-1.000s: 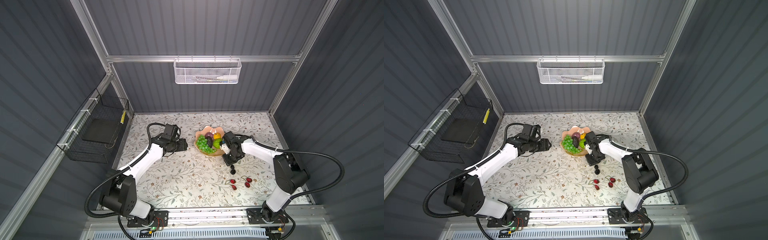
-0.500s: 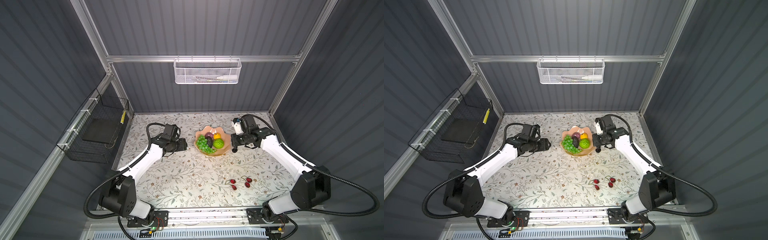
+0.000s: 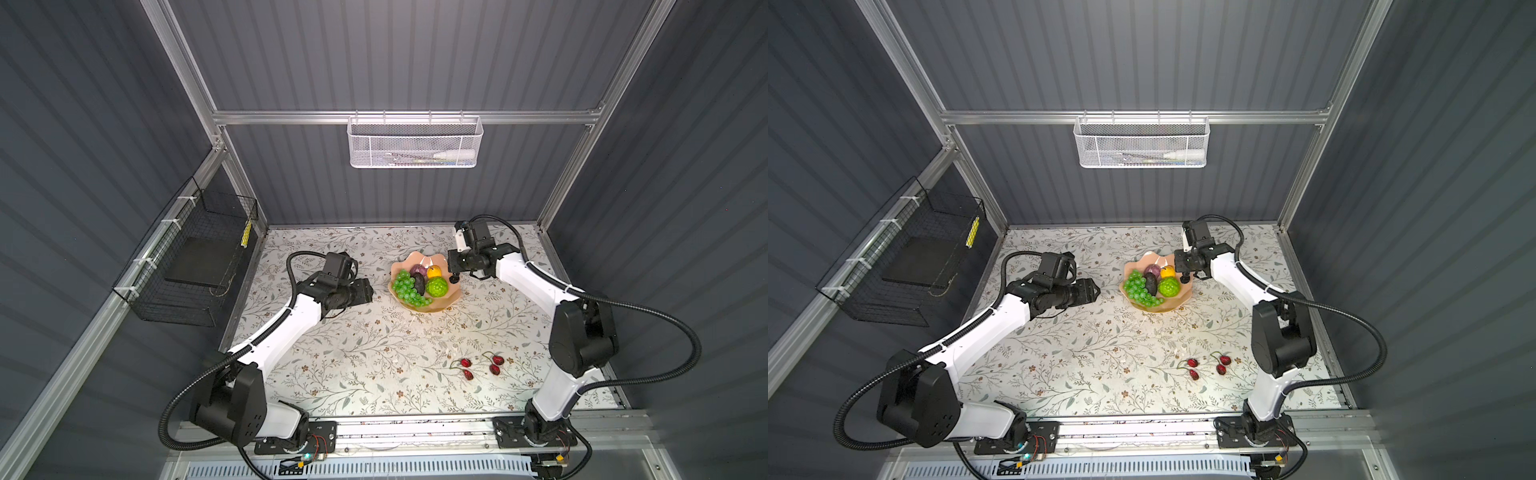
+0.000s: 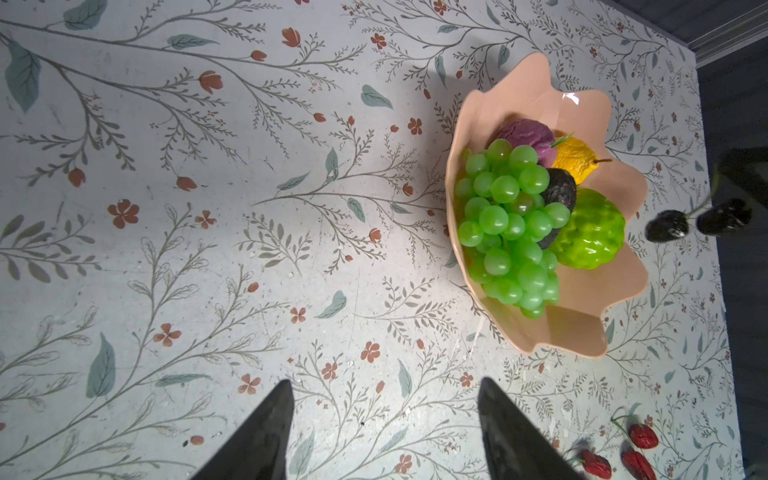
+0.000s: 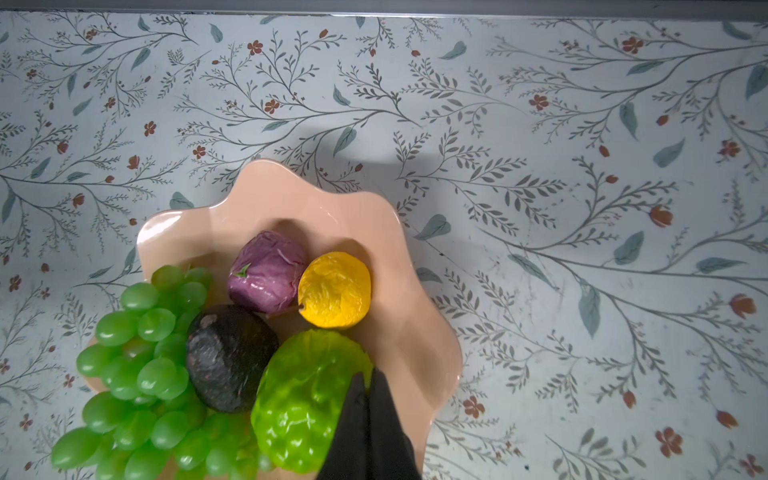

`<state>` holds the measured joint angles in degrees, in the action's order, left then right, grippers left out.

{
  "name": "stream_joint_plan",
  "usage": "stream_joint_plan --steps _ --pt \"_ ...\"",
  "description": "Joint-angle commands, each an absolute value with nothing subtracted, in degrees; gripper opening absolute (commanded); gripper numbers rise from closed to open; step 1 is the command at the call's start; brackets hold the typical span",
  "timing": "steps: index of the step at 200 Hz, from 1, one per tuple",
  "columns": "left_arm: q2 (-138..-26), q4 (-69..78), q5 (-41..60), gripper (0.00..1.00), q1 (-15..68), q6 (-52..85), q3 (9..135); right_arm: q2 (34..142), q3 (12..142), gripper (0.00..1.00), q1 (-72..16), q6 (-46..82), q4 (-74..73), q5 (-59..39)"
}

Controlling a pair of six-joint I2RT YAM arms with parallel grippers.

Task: Place and organize the fake fruits in the fruit bowl
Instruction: 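Carry the dark berries over the bowl's far side and lower them in, then open the right gripper and withdraw it toward the red cherries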

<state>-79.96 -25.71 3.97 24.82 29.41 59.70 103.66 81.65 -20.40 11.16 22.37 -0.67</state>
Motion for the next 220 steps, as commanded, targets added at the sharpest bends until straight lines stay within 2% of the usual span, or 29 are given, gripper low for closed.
stream_joint_plan --steps 1,63,138,198,220 --pt "-78.40 -26.07 3.30 0.71 25.14 29.72 59.65 105.24 83.23 0.00 -20.30 10.68 19.09 -0.39" --pt "-79.14 -26.15 2.66 0.71 25.13 29.57 60.24 109.44 82.92 0.00 -20.30 11.65 14.72 -1.07" --pt "-79.47 -26.47 2.66 0.71 25.14 29.54 61.00 113.30 86.13 0.11 -20.39 9.72 15.79 -3.58" --pt "-79.18 -26.72 2.46 0.71 25.11 29.71 60.51 112.49 88.02 0.34 -20.91 8.17 17.46 -4.84" --pt "-79.15 -26.89 2.68 0.71 25.14 29.71 60.65 111.14 88.59 0.36 -21.29 7.65 18.82 -4.23"
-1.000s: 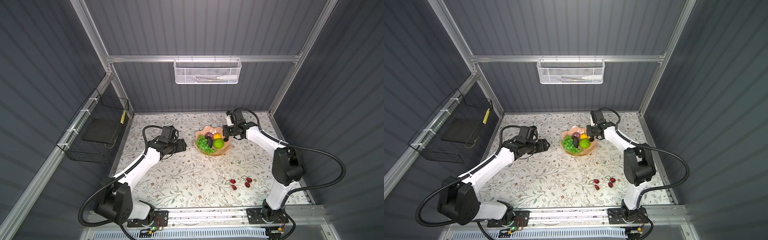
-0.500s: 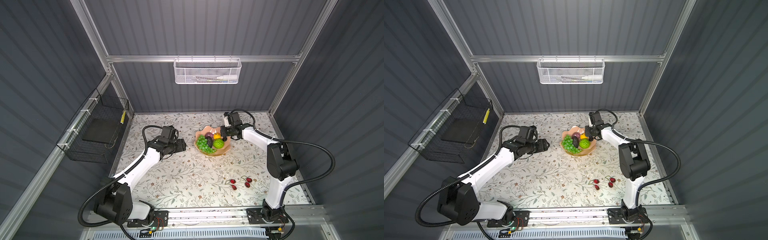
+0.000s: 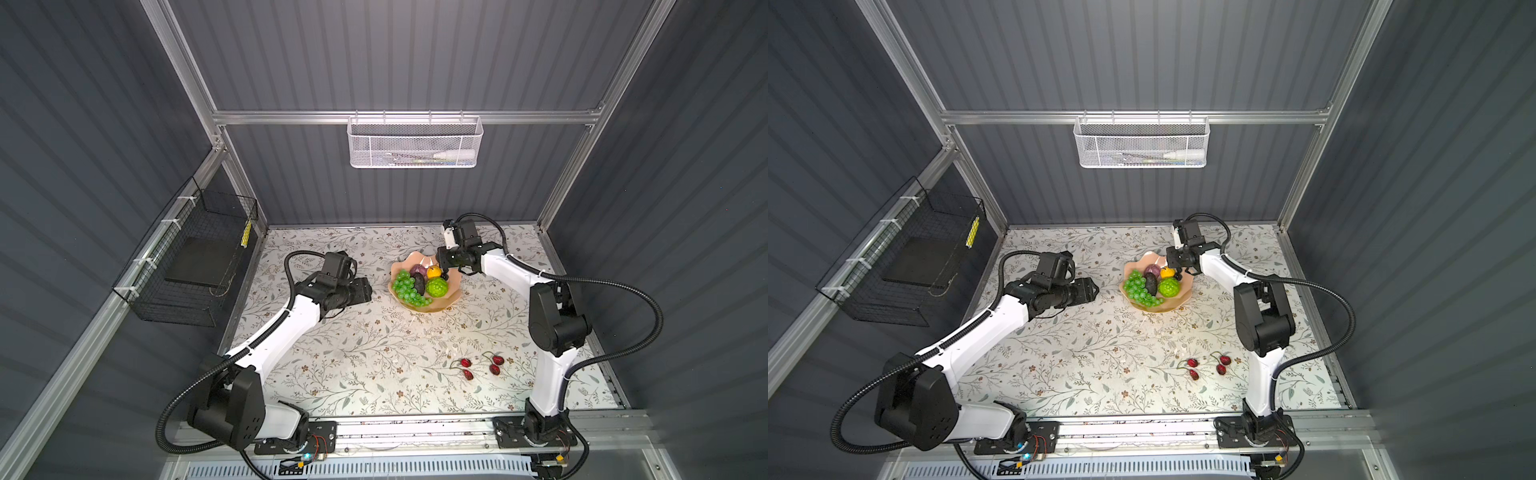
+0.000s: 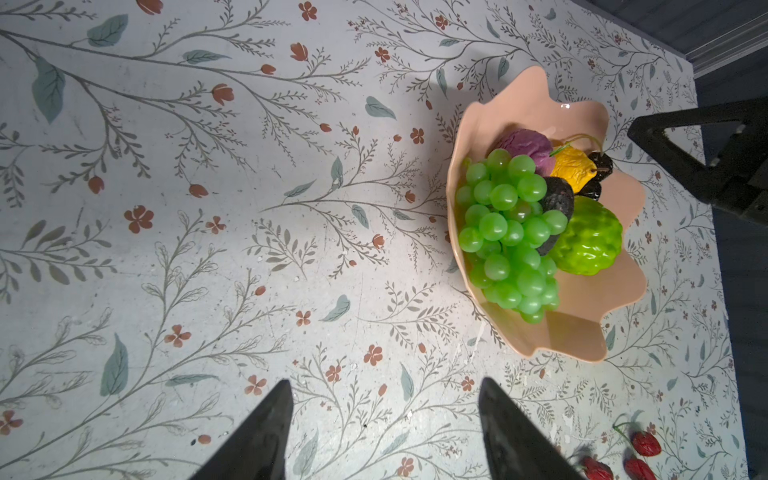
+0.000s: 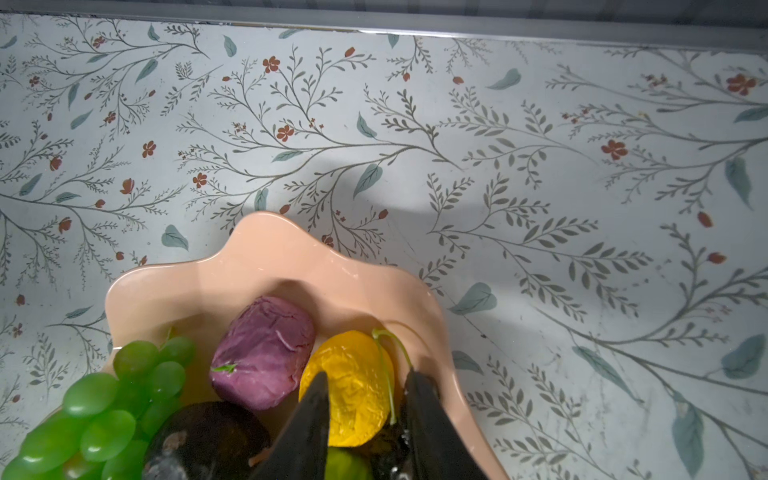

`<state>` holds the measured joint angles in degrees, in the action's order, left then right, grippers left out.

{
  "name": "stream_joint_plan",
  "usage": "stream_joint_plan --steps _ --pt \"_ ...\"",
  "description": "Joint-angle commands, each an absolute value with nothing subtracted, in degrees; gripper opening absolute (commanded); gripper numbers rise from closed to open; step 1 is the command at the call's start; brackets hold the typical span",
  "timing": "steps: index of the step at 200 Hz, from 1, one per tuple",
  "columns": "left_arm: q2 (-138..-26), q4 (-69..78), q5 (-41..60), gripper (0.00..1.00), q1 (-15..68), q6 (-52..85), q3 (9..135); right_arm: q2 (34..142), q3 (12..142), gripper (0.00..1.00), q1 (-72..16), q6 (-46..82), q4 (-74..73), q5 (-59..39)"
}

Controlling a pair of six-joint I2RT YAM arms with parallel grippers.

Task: Place and organize the fake fruits in the fruit bowl
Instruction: 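Open the right gripper and withdraw it toward the red cherries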

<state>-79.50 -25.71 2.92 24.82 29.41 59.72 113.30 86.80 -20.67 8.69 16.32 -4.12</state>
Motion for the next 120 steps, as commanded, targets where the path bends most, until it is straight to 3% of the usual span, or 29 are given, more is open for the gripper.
stream_joint_plan --steps 1,55,120 --pt "-79.12 -26.89 2.70 0.71 25.09 29.71 60.65 111.07 88.55 0.36 -21.32 7.60 18.81 -4.18" --pt "-79.34 -26.09 6.04 0.70 25.16 29.77 60.23 101.87 84.92 0.41 -22.06 7.95 20.26 -1.92" --pt "-81.97 -23.98 14.12 0.70 30.94 24.33 61.27 78.55 60.94 0.48 -22.32 18.42 21.45 -2.66"
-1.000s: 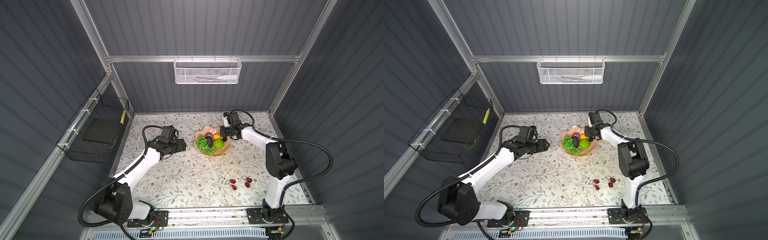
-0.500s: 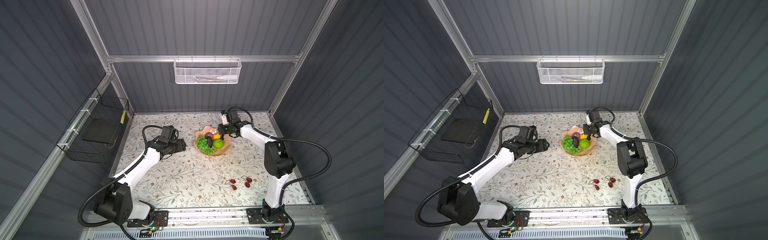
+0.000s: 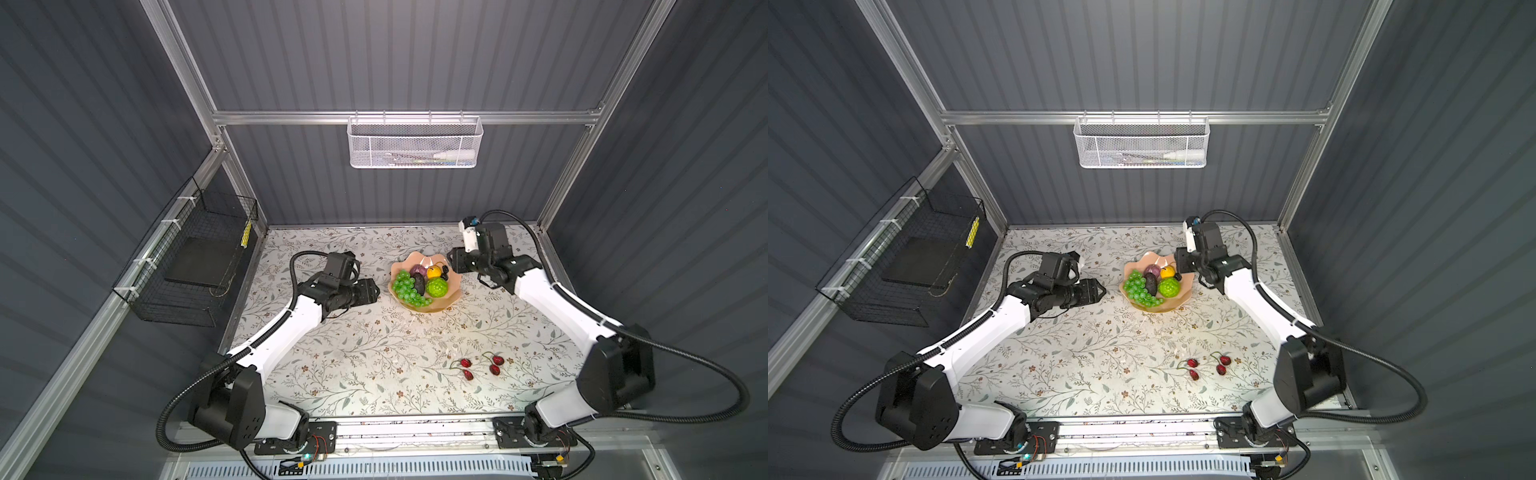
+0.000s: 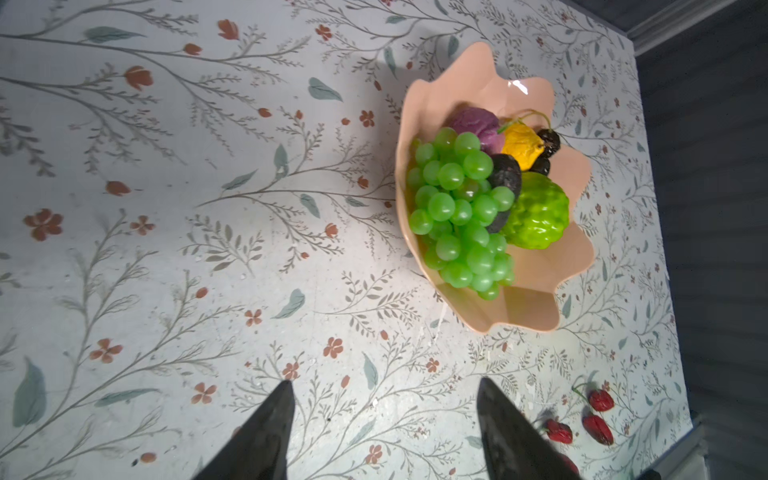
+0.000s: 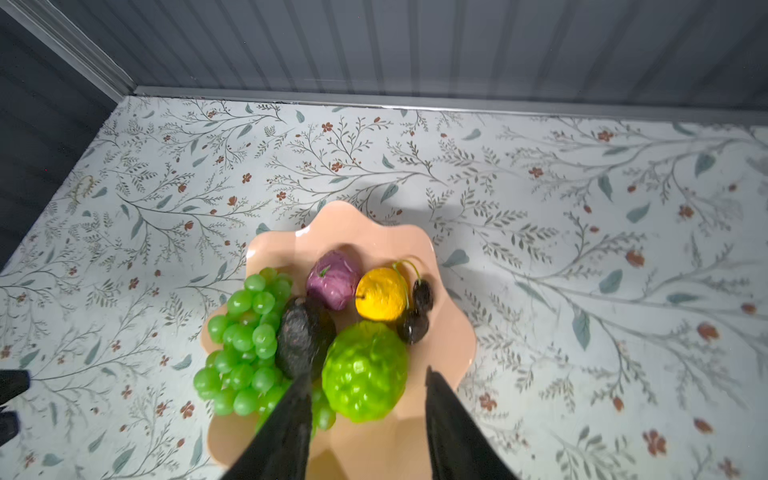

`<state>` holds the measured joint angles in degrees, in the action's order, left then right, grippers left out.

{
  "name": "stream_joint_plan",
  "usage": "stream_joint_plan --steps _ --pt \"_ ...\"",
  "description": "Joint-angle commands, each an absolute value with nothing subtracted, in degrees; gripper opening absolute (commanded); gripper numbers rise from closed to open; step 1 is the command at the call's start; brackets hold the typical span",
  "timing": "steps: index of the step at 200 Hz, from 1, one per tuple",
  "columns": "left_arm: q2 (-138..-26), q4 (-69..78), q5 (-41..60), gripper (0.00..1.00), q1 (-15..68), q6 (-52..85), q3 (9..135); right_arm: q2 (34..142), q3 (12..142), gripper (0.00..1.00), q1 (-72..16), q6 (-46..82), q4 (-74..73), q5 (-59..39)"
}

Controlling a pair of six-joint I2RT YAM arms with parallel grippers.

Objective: Place and organize the fake fruits in the fruit bowl

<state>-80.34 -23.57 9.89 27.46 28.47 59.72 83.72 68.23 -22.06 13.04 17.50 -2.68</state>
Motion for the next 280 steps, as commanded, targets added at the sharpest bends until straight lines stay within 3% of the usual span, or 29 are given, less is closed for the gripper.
stream_joint_plan --steps 1,40,93,194,280 --pt "-82.03 -24.08 14.18 0.70 31.16 24.16 61.35 78.26 60.66 0.48 -22.32 18.61 21.67 -2.69" --pt "-82.32 -25.51 17.19 0.71 37.43 21.62 60.66 67.13 50.11 0.48 -22.30 25.93 30.33 -1.85" --pt "-82.28 -18.00 21.48 0.73 43.30 24.69 56.49 54.90 39.40 0.58 -21.76 38.43 37.43 2.72" --pt "-81.89 -9.24 16.80 0.73 44.31 26.05 51.09 68.50 37.33 0.59 -21.35 37.88 40.05 -3.42" --pt "-80.86 -9.91 14.36 0.74 44.28 25.32 50.36 69.69 34.77 0.54 -21.53 38.94 38.80 -5.69"
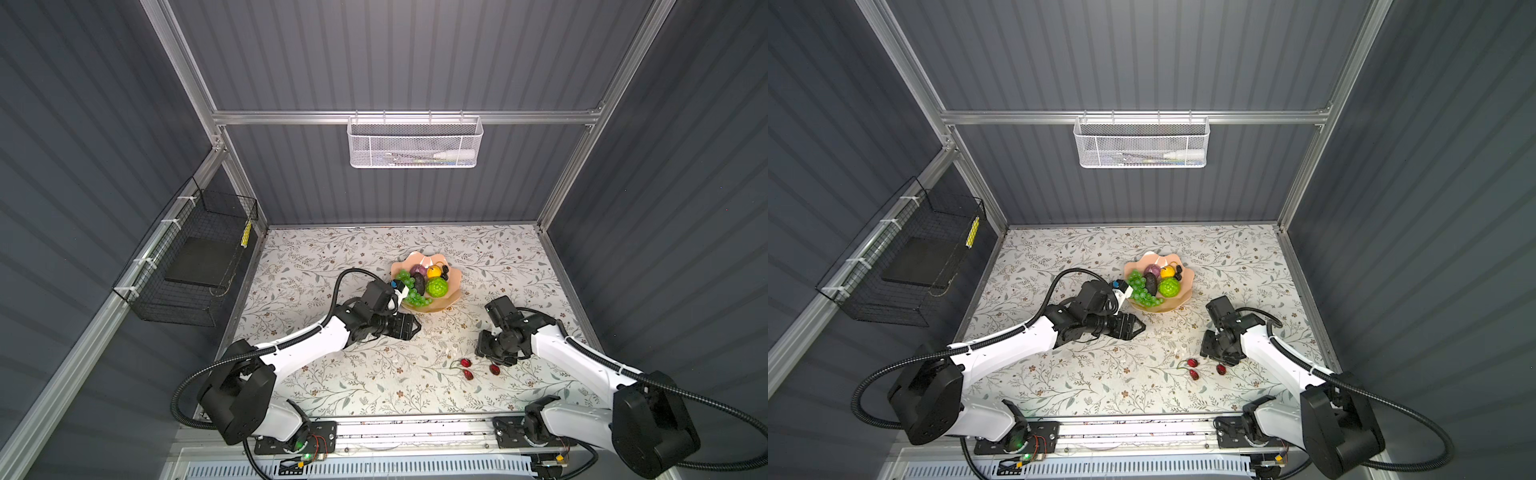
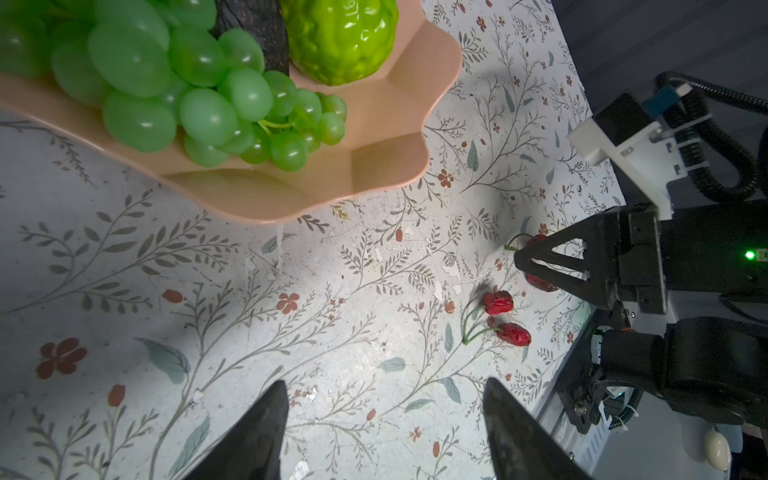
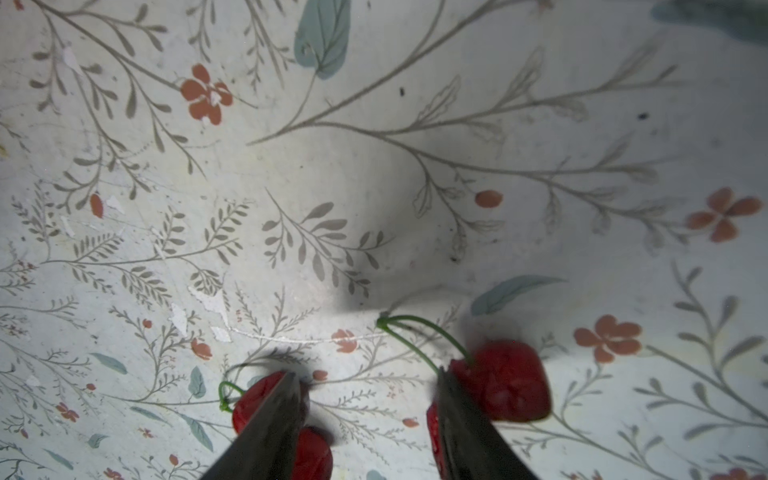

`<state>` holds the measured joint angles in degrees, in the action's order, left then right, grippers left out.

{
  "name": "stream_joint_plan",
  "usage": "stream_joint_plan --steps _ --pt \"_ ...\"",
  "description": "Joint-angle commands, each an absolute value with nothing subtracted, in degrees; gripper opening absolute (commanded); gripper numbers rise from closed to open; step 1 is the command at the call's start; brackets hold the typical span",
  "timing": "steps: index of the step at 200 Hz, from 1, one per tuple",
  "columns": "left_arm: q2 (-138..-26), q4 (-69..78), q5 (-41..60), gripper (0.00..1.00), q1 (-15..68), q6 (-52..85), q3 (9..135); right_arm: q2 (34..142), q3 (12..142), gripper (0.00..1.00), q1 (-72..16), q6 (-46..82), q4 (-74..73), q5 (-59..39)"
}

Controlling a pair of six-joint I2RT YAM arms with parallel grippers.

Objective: Place and organize the fake fruits in the fruit bowl

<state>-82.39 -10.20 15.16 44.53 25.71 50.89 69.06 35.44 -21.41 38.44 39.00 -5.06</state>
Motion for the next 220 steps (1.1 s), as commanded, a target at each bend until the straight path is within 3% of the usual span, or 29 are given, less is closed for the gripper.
stream_joint_plan --steps 1,71,109,178,220 --pt "-80.86 -9.97 14.35 0.74 44.25 25.31 50.36 69.69 34.74 0.54 -21.53 38.94 38.78 -5.70" --pt "-80.14 -10.45 13.45 0.74 44.29 25.91 50.60 74.49 33.96 0.51 -21.44 37.88 33.09 -6.52" --pt "-79.93 -11.09 12.77 0.74 44.29 25.93 50.80 76.63 33.92 0.29 -21.42 37.62 30.94 -7.72" --pt "-80.94 -11.82 12.09 0.74 44.29 26.27 51.72 75.29 34.42 0.04 -21.07 35.85 30.49 -7.76" --pt "-81.45 -12.32 11.05 0.74 44.26 27.45 52.55 72.97 36.72 0.00 -20.17 34.02 30.18 -8.91"
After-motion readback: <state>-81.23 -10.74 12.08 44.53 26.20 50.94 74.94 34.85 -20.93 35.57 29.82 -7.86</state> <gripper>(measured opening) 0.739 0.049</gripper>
